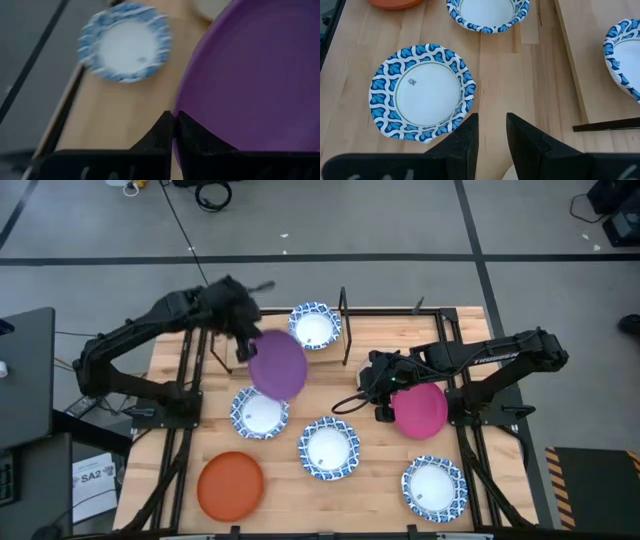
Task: Place and stack plates onto a shelf
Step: Put the violet plate on the shelf
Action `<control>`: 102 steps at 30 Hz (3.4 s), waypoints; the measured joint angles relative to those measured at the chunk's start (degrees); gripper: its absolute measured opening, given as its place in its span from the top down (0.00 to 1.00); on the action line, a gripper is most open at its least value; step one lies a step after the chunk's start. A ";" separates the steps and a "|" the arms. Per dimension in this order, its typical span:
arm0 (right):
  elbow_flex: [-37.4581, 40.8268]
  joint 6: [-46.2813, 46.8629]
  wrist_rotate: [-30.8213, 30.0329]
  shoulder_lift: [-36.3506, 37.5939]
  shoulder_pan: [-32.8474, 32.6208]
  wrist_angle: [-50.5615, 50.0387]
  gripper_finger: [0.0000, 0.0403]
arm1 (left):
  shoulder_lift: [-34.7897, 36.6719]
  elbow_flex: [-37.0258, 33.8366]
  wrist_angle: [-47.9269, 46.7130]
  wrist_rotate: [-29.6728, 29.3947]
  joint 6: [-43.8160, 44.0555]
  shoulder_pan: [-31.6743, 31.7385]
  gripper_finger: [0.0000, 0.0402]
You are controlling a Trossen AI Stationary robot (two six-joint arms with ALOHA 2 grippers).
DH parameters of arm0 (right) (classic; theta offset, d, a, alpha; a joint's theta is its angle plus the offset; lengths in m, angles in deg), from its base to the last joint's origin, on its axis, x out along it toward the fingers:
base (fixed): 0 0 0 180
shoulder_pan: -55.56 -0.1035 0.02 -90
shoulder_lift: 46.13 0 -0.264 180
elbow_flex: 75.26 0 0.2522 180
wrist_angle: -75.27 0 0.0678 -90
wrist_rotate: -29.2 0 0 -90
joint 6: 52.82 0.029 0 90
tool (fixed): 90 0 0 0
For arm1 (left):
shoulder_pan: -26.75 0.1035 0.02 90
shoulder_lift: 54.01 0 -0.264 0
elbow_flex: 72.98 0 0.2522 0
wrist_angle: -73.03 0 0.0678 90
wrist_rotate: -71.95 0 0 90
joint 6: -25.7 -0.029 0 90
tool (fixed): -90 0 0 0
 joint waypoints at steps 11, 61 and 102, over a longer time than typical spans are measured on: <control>0.00 -0.01 -0.01 0.00 0.00 0.32 0.74 | -9.76 0.02 0.57 -0.31 -7.94 19.35 0.96; -0.01 0.00 -0.02 0.00 0.00 0.38 0.74 | -27.91 -0.02 5.06 -5.68 -9.18 30.63 0.92; 0.00 -0.01 -0.02 0.00 0.01 0.38 0.74 | -27.91 -0.02 5.10 -3.46 -9.20 19.68 0.72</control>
